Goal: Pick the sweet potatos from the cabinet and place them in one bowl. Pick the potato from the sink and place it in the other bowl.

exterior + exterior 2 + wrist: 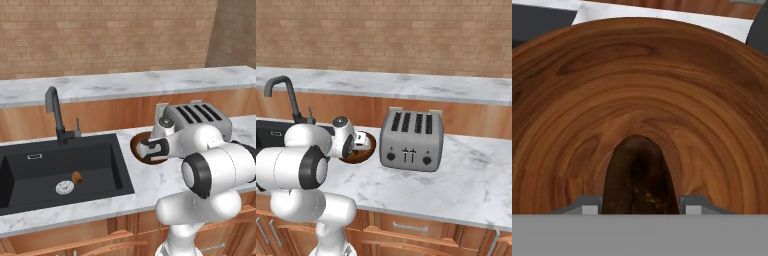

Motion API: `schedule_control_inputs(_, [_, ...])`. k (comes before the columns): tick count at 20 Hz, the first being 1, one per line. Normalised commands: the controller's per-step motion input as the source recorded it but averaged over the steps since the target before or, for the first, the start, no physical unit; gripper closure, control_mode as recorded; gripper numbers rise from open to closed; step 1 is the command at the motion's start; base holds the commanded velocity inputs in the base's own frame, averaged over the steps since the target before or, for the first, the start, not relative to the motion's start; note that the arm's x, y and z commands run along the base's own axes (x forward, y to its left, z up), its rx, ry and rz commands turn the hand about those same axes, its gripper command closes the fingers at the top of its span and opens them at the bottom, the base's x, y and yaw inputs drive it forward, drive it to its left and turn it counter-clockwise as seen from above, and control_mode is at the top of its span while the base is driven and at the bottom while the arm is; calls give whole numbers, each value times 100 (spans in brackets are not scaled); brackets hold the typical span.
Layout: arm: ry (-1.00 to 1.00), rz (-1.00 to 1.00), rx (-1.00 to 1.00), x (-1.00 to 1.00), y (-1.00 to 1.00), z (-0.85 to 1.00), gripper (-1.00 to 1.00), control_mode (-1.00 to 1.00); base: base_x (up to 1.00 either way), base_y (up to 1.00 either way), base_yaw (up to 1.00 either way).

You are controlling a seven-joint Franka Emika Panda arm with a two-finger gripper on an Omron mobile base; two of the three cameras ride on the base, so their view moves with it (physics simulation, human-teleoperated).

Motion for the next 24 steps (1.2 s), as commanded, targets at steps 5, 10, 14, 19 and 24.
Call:
schedule_control_inputs(5, [0, 0, 0, 0, 0, 0, 100, -100, 0, 0, 0])
schedule_control_inputs(10, [0, 0, 0, 0, 0, 0, 100, -100, 0, 0, 0])
schedule_control_inputs(14, [0, 0, 0, 0, 0, 0, 100, -100, 0, 0, 0])
schedule_control_inputs(19, [0, 0, 0, 0, 0, 0, 100, -100, 0, 0, 0])
schedule_control_inputs(24, [0, 0, 0, 0, 8, 0, -100, -100, 0, 0, 0])
